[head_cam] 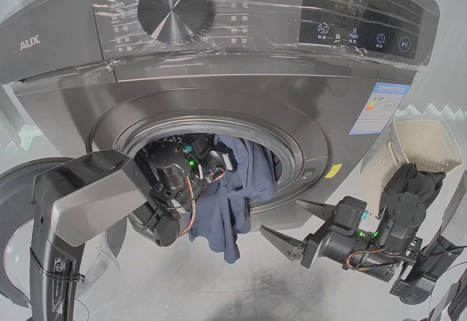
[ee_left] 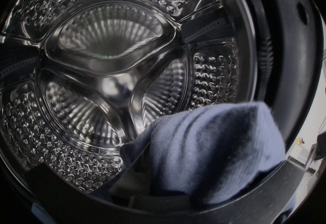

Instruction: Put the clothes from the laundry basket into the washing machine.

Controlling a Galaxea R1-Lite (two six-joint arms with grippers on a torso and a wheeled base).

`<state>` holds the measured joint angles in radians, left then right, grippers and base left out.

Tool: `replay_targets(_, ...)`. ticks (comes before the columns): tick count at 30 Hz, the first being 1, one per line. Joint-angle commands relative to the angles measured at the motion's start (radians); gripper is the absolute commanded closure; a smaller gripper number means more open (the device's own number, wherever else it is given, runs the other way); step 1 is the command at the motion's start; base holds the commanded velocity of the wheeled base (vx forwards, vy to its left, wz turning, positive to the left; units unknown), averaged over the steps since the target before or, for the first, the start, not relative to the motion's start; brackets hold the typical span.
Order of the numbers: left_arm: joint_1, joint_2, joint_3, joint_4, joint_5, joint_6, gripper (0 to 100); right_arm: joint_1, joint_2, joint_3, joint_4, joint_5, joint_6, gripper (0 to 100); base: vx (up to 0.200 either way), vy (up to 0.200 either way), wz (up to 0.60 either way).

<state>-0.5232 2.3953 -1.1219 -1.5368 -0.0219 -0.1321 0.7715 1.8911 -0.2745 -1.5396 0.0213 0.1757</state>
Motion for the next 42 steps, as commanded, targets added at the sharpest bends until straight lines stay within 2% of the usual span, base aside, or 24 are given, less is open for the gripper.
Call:
replay_targets(1,0.031,0.114,-0.133,0.040,0.013,-0.003,100,0.000,0.000,0.000,-0.001,0.002,0.001,0,0.000,0.000,0.00)
replay_targets(6,0.063,0.119,-0.285,0.155,0.042,-0.004,100,0.002,0.006,0.000,-0.001,0.002,0.002,0,0.000,0.000,0.00)
replay_targets(11,0.088,0.142,-0.443,0.242,0.103,-0.004,100,0.000,0.016,0.000,-0.001,0.002,0.002,0,0.000,0.000,0.00)
replay_targets(14,0.092,0.159,-0.487,0.270,0.154,-0.003,100,0.000,0.016,0.000,-0.001,0.002,0.002,0,0.000,0.000,0.00)
replay_targets(21,0.089,0.157,-0.476,0.273,0.163,-0.003,100,0.000,0.017,0.000,-0.001,0.003,0.002,0,0.000,0.000,0.00)
replay_targets(22,0.086,0.156,-0.470,0.273,0.162,-0.004,0,0.000,0.017,0.000,-0.001,0.003,0.002,0,0.000,0.000,0.00)
replay_targets(27,0.080,0.091,-0.380,0.287,0.162,-0.027,0,-0.001,0.017,0.000,-0.001,0.003,0.002,0,0.000,0.000,0.00)
replay_targets(28,0.075,0.036,-0.288,0.316,0.142,-0.032,0,-0.001,0.016,0.000,-0.001,0.003,0.001,0,0.000,0.000,0.00)
replay_targets(29,0.072,0.025,-0.271,0.320,0.137,-0.034,0,-0.001,0.016,0.000,-0.001,0.003,0.001,0,0.000,0.000,0.00)
replay_targets(31,0.061,-0.030,-0.190,0.340,0.088,-0.035,0,-0.001,0.016,0.000,-0.001,0.003,0.001,0,0.000,0.000,0.00)
replay_targets(39,0.035,-0.096,-0.024,0.415,0.013,-0.021,0,0.000,0.016,-0.002,-0.001,0.003,0.001,0,0.000,0.000,0.00)
replay_targets(42,0.020,-0.074,0.007,0.411,0.010,-0.014,0,0.000,0.016,0.000,0.001,0.003,0.001,0,0.000,0.000,0.00)
